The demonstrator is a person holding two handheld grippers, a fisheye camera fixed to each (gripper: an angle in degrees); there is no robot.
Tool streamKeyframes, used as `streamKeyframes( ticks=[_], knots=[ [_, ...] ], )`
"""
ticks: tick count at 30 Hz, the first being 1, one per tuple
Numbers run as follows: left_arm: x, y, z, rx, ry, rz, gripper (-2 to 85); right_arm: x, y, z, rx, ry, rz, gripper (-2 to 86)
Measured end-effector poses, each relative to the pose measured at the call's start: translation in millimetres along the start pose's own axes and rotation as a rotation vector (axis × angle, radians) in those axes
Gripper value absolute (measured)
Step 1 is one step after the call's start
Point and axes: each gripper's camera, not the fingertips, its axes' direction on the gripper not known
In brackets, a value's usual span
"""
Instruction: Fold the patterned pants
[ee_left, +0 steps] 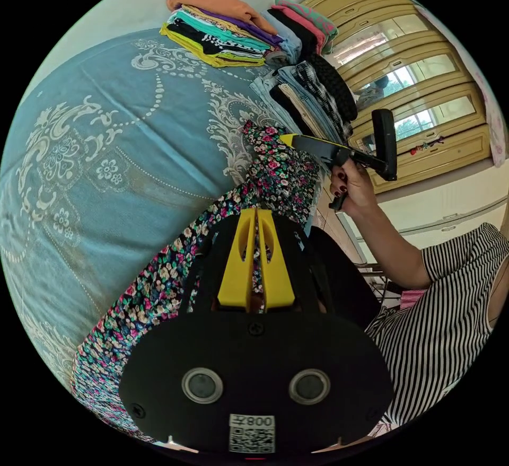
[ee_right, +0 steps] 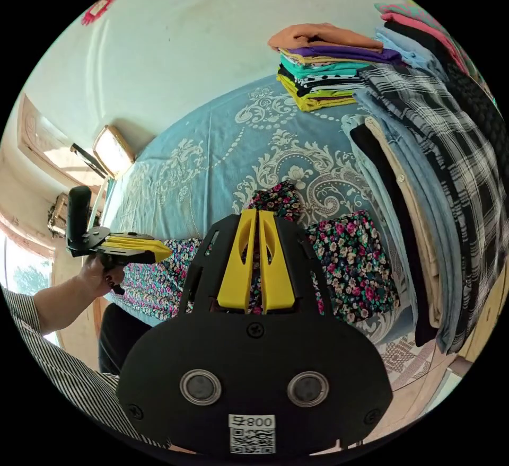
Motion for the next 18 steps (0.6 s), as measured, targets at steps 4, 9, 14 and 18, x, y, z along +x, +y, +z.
streamKeyframes(
  ticks=[4, 9, 14, 18],
  knots=[
    [22, -70, 31, -0.015, -0.021, 0.111, 0.4, 51, 27, -52, 0.103, -0.066, 0.118, 0.3],
    [44, -147, 79, -0.069, -0.050, 0.167, 1.3, 86, 51, -74, 0.101, -0.052, 0.170, 0.2],
    [66, -214, 133, -0.157, -0.086, 0.201, 2.5, 113, 67, -81, 0.085, -0.063, 0.197, 0.3],
    [79, -243, 166, -0.236, -0.157, 0.232, 2.5, 127, 73, -84, 0.067, -0.068, 0.201, 0.3]
  ],
)
